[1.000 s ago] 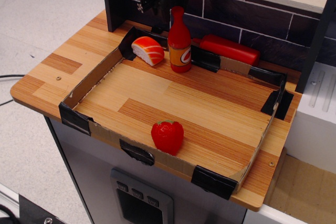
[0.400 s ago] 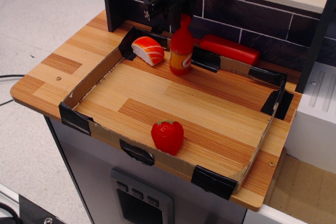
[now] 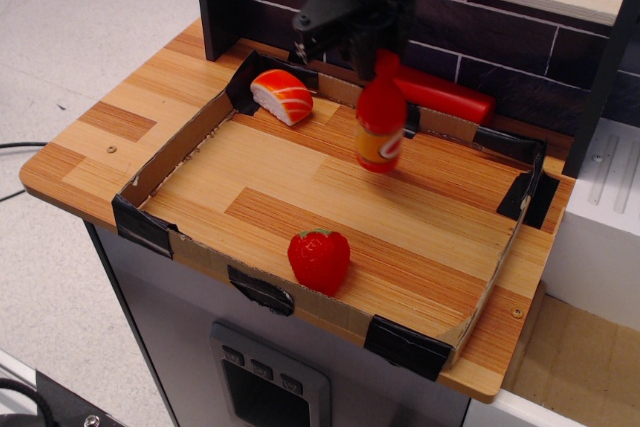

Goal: Topple hot sauce bottle

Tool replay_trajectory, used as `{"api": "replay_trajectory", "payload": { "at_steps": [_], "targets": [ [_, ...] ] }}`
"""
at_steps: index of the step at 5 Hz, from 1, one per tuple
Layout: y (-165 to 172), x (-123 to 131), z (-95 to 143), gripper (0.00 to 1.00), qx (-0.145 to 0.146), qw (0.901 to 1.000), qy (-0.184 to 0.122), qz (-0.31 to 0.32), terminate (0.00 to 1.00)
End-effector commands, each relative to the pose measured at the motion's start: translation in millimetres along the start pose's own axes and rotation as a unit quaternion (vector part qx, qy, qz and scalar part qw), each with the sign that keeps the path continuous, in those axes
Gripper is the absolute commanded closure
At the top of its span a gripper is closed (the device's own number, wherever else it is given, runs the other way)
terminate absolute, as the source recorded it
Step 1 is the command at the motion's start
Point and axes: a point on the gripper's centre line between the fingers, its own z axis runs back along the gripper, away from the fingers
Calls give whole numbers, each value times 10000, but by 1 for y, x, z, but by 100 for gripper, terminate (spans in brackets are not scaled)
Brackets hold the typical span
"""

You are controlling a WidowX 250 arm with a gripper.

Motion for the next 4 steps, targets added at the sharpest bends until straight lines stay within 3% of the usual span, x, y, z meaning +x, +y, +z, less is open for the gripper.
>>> {"api": "replay_trajectory", "payload": {
  "at_steps": [1,2,3,4],
  "targets": [
    [24,16,4,100,163,9916,-1191,473,0],
    [33,13,-7,100,682,9802,-1727,681,0],
    [29,3,-29,100,860,9783,-1773,636,0],
    [22,-10,-49,100,997,9779,-1451,1130,0]
  ]
}}
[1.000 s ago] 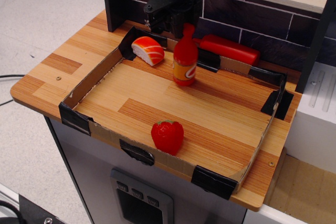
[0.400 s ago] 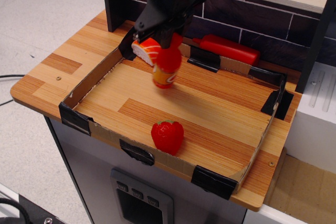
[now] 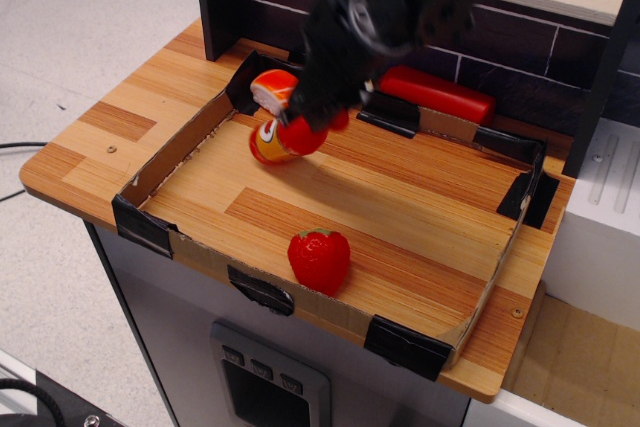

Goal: Topple hot sauce bottle

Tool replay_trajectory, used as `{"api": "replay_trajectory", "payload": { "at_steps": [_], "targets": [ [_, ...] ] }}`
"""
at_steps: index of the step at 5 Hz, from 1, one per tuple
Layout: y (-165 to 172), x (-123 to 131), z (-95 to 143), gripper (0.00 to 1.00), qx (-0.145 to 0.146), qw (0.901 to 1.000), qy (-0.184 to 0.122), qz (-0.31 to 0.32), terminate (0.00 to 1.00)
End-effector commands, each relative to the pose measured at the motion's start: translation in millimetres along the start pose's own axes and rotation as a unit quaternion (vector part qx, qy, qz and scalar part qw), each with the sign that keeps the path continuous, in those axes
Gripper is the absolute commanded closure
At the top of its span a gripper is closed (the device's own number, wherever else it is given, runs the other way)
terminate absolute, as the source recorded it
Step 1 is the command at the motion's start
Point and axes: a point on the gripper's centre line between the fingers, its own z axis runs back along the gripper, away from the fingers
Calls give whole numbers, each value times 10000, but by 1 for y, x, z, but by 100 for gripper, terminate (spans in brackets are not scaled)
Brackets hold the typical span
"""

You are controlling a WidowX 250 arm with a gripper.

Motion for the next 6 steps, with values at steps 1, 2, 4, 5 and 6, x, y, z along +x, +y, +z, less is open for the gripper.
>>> {"api": "replay_trajectory", "payload": {
  "at_steps": [1,2,4,5,6],
  "targets": [
    [-15,-20,-3,100,-271,9949,627,748,0],
    [-17,-25,-6,100,-556,9812,1380,1228,0],
    [-15,-37,-12,100,-448,9663,2000,1555,0],
    [-19,-38,-10,0,-316,9670,2121,1375,0],
    [-20,-39,-7,0,-322,9691,2064,1313,0]
  ]
}}
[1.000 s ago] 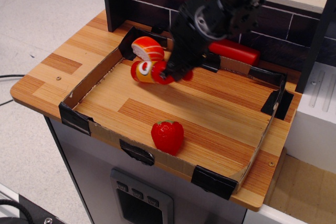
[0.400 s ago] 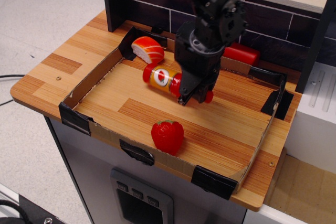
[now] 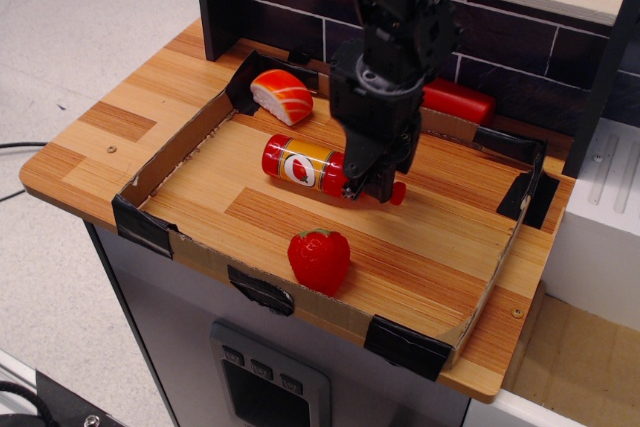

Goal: Topple hot sauce bottle

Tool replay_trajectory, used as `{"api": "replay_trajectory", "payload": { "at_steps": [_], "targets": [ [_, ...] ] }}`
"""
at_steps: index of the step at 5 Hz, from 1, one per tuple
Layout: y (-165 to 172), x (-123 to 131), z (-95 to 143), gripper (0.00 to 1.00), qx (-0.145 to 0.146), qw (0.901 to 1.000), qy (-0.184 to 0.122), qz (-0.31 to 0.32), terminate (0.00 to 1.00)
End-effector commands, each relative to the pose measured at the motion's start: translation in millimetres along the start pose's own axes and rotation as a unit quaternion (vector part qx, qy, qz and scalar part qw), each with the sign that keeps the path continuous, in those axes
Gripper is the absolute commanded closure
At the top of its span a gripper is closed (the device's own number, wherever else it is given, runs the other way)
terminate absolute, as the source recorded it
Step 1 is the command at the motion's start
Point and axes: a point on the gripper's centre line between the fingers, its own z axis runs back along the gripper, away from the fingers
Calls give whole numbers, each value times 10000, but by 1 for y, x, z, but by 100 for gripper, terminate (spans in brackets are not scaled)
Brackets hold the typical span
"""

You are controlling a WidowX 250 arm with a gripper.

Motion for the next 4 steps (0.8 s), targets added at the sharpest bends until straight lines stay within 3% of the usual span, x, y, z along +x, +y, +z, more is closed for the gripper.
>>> {"api": "replay_trajectory", "payload": {
  "at_steps": [1,3,4],
  "targets": [
    [-4,2,23,0,-273,9996,-7,-79,0],
    [-5,11,58,0,-398,9979,117,-502,0],
    [-5,11,58,0,-398,9979,117,-502,0]
  ]
}}
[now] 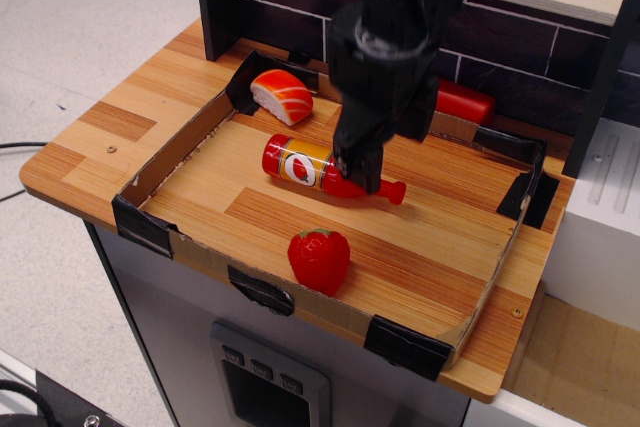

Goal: Topple hot sauce bottle

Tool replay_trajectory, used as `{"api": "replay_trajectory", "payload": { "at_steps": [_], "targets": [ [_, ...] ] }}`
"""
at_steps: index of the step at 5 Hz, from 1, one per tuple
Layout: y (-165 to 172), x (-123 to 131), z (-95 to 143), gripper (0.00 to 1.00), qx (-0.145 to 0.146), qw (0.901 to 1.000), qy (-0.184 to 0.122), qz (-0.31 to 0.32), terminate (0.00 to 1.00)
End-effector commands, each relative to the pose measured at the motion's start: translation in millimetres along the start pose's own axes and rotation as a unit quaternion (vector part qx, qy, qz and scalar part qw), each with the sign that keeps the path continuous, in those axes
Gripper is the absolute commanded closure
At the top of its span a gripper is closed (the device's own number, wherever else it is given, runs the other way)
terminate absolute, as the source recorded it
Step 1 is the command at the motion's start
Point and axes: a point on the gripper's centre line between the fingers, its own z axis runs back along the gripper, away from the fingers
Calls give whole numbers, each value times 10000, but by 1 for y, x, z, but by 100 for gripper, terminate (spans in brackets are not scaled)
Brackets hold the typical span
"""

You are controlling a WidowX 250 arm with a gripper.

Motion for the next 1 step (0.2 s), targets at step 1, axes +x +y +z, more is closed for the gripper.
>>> {"api": "replay_trajectory", "payload": {
  "at_steps": [1],
  "targets": [
    [-5,6,20,0,-292,9996,-2,26,100]
  ]
}}
